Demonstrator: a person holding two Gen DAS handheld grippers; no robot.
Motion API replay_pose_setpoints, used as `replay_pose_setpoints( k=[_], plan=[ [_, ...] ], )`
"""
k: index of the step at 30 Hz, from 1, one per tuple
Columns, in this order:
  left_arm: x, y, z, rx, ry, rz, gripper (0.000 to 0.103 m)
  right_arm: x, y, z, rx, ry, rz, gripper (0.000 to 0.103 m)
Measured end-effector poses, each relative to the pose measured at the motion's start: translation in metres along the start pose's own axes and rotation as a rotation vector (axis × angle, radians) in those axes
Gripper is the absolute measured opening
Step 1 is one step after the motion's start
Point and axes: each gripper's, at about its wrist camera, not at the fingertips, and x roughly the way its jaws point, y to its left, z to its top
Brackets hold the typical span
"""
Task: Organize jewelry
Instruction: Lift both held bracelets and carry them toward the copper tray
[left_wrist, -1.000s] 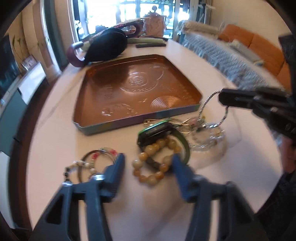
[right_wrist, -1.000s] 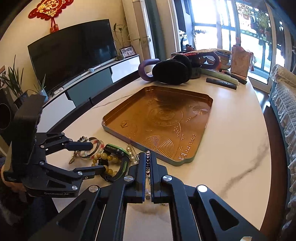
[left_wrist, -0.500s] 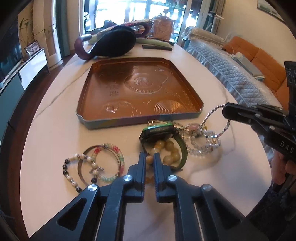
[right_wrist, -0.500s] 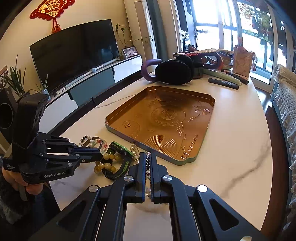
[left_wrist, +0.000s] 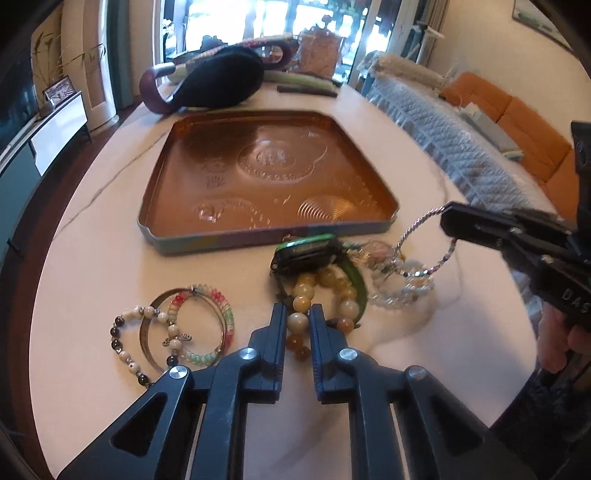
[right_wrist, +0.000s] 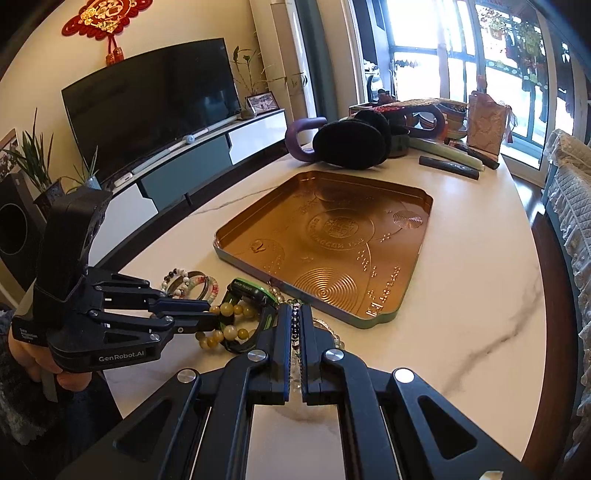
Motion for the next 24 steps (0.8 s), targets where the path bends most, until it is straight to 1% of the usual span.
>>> replay_pose_setpoints(
  k=[5, 9, 11, 14, 20, 24],
  plan=[
    [-0.028, -0.01, 0.005, 0.013, -0.096, -0.018, 0.013, -0.01, -0.001, 0.004, 0.006, -0.04, 0.003, 0.004],
    [-0.043, -0.014, 0.009, 0.005, -0.147, -0.029, 0.013, -0.012, -0.001, 0.007, 0.003, -0.054, -0.006, 0.004],
    [-0.05, -0.019, 0.011, 0.02, -0.172, -0.023, 0.013, -0.013, -0.001, 0.008, 0.008, -0.058, -0.01, 0.004],
    [-0.057, -0.027, 0.012, 0.033, -0.19, -0.034, 0.013, -0.016, 0.001, 0.007, 0.006, -0.066, -0.016, 0.004],
    [-0.077, -0.042, 0.015, 0.062, -0.238, -0.02, 0.013, -0.027, 0.007, 0.006, 0.0, -0.085, -0.02, 0.004],
    [-0.089, -0.042, 0.024, 0.051, -0.26, -0.029, 0.013, -0.044, 0.012, 0.015, 0.01, -0.129, -0.02, 0.004]
  ],
)
